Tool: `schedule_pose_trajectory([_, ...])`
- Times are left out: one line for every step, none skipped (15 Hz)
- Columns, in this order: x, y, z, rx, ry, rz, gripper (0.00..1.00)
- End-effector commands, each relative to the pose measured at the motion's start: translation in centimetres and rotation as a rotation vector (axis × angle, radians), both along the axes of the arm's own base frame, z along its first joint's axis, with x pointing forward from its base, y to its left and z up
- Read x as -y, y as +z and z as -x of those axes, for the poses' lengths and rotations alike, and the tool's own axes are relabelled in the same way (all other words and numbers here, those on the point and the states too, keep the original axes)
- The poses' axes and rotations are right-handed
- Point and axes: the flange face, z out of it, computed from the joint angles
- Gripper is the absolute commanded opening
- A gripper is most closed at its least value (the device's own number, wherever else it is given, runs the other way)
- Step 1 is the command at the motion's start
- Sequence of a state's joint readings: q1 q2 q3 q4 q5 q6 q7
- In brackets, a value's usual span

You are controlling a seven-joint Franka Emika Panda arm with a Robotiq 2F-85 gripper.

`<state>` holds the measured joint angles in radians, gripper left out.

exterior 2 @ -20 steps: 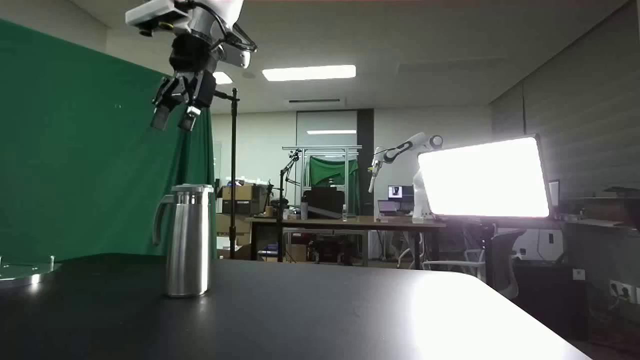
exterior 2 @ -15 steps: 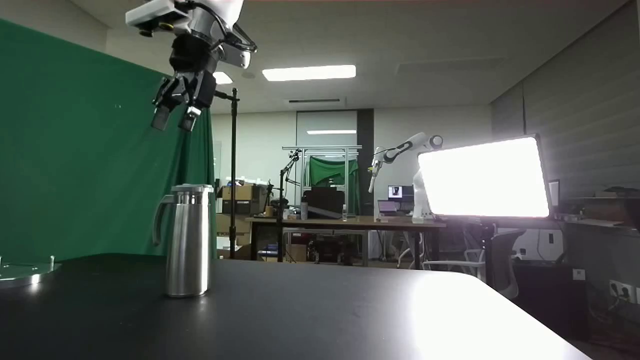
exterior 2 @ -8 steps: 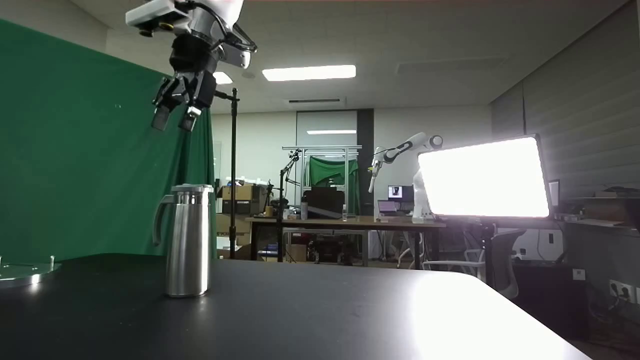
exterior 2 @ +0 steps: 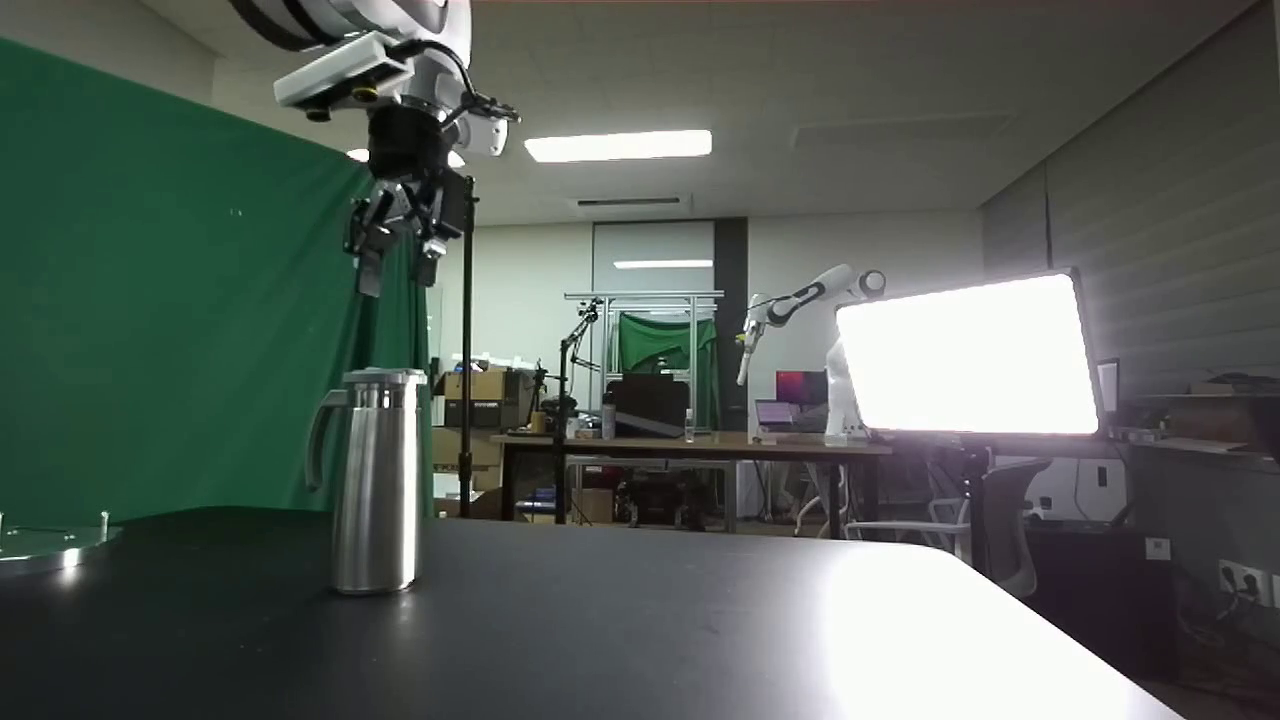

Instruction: Open the cap on the silver bottle

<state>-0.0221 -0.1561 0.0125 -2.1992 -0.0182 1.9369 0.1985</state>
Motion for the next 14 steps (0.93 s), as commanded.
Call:
schedule_pose_trajectory([-1.8,-0.4,-3.5,0.003,0.016,0.086,0.51])
schedule_pose_trajectory([-2.7,-0.7,-4.2,0.003,0.033,0.101,0.45])
schedule_pose_trajectory([-3.3,-0.9,-4.7,0.001,0.048,0.111,0.39])
schedule_pose_trajectory([-3.9,-1.1,-5.3,0.002,0.062,0.121,0.31])
schedule_pose_trajectory([-4.6,-1.3,-5.7,0.001,0.075,0.125,0.25])
schedule_pose_trajectory([-5.3,-1.4,-6.2,0.002,0.088,0.129,0.17])
schedule_pose_trajectory([-5.9,-1.5,-6.5,0.003,0.098,0.127,0.11])
schedule_pose_trajectory([-6.5,-1.7,-6.9,0.009,0.11,0.125,0.05])
schedule_pose_trajectory([-6.9,-1.8,-7.1,0.014,0.117,0.121,0.01])
schedule_pose_trajectory([-7.4,-1.9,-7.4,0.023,0.126,0.111,0.0])
schedule_pose_trajectory([-7.8,-1.9,-7.6,0.033,0.132,0.104,0.0])
schedule_pose_trajectory([-8.1,-2.0,-7.8,0.046,0.137,0.092,0.0])
schedule_pose_trajectory([-8.3,-2.1,-7.9,0.055,0.138,0.082,0.0])
schedule_pose_trajectory([-8.5,-2.1,-8.1,0.07,0.14,0.071,0.0])
